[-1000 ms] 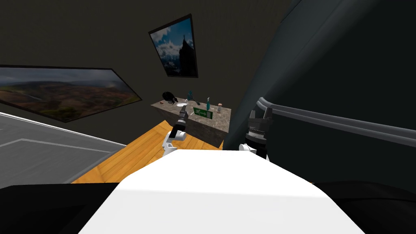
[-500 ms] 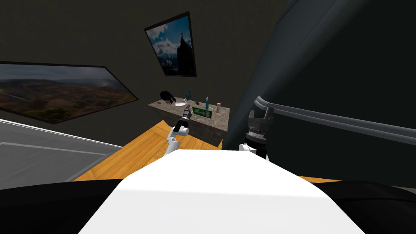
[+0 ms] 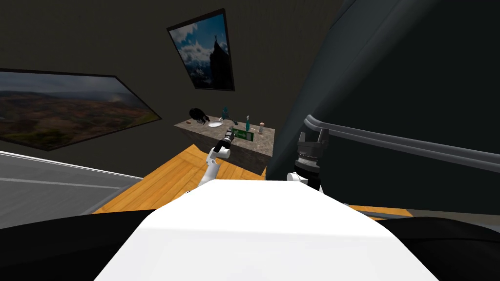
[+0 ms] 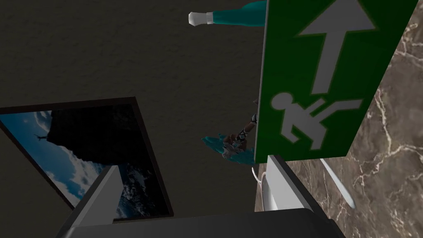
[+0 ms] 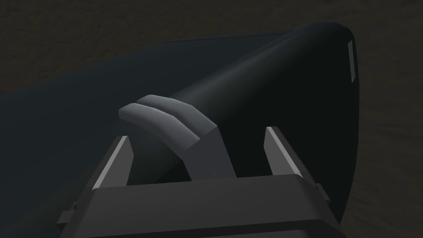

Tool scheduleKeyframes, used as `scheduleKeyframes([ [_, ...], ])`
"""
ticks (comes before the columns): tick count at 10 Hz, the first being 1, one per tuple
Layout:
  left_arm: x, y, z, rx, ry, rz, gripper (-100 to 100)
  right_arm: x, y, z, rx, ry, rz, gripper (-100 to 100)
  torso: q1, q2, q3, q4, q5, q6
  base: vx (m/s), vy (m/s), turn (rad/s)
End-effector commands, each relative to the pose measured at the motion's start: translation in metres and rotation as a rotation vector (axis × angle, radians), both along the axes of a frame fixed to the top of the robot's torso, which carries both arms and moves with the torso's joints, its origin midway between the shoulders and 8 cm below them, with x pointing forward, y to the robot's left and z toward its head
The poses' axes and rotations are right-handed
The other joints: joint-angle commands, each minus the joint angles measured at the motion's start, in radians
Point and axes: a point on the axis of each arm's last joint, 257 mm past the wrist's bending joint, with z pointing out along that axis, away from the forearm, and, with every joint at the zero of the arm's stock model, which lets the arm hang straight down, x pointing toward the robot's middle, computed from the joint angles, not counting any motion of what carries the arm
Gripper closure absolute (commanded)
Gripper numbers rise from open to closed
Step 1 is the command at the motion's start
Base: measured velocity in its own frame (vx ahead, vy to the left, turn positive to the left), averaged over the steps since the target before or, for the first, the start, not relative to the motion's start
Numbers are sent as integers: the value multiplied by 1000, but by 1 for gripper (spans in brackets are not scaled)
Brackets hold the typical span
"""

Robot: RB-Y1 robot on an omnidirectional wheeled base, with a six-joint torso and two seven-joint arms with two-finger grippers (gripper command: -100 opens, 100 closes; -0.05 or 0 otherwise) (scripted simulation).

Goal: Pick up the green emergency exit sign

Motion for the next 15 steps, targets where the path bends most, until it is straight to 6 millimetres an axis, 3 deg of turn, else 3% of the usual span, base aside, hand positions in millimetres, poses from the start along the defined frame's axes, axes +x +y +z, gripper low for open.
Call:
scheduleKeyframes([
  [1,11,-8,-4,4,37,-13,-100,0,0,0,0,0,0,0,0,0,0,0,0,0,-22,-3,-48],
  [6,43,-41,-30,6,183,-66,-100,0,1,0,0,0,2,0,-4,3,2,1,-2,2,-20,3,-57],
  [15,79,-87,-60,52,424,-129,-100,1,1,0,1,-1,4,0,-7,3,2,1,-2,3,-7,9,-44],
])
